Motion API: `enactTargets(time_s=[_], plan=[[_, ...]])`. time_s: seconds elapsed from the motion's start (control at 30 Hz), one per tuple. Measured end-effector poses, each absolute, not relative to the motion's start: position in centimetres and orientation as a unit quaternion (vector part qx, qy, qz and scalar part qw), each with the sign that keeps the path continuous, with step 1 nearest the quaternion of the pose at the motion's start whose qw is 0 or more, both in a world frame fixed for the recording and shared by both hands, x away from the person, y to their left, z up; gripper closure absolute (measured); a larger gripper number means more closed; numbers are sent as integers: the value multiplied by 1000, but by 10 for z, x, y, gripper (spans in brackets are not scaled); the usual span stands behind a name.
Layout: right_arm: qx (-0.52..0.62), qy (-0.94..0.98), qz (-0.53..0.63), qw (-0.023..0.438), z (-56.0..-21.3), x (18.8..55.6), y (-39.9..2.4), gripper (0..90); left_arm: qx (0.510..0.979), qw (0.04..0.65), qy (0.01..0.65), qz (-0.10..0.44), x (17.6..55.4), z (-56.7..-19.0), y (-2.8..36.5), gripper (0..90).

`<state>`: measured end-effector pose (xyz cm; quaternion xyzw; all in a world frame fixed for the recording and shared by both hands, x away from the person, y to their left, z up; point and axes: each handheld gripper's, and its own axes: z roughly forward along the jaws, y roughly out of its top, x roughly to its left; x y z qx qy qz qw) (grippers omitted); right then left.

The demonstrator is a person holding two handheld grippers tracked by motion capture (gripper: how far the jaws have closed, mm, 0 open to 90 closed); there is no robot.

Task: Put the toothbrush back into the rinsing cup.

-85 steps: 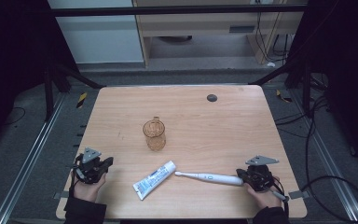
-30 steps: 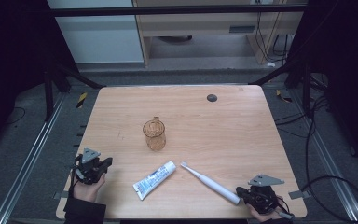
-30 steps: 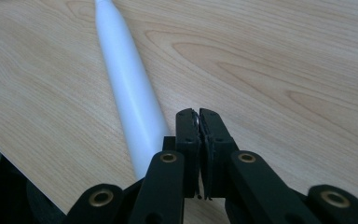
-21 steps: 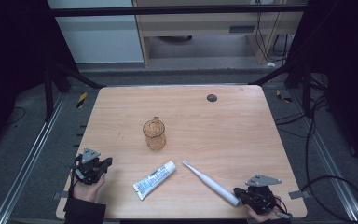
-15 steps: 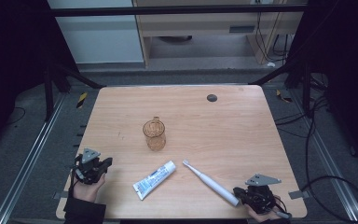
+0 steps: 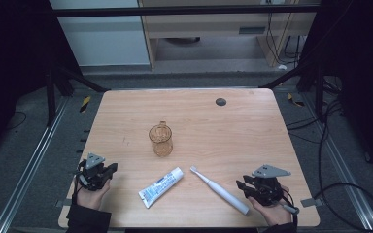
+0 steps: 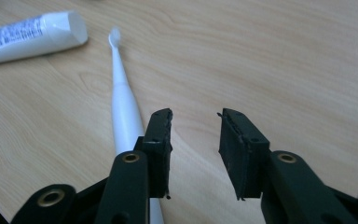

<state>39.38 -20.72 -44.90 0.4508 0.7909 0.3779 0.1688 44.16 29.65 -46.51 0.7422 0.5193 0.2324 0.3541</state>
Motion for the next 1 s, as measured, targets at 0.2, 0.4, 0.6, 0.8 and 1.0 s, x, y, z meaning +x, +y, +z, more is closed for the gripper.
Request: enactTargets(time_s=[0.2, 0.4, 0.6, 0.8, 1.0], plan=[[439, 796, 380, 169, -427, 408, -193, 564, 742, 352, 521, 234, 442, -465, 298, 895], [426, 813, 366, 156, -416, 420, -176, 540, 745, 348, 519, 235, 442, -466, 298, 895], [414, 832, 344, 133, -421, 427, -161, 540, 744, 348, 519, 236, 443, -466, 298, 895], [408, 844, 328, 118, -432, 431, -151, 537, 745, 347, 519, 237, 443, -466, 298, 895], [405, 853, 313, 105, -442, 432, -142, 534, 745, 347, 519, 235, 443, -467, 297, 895]])
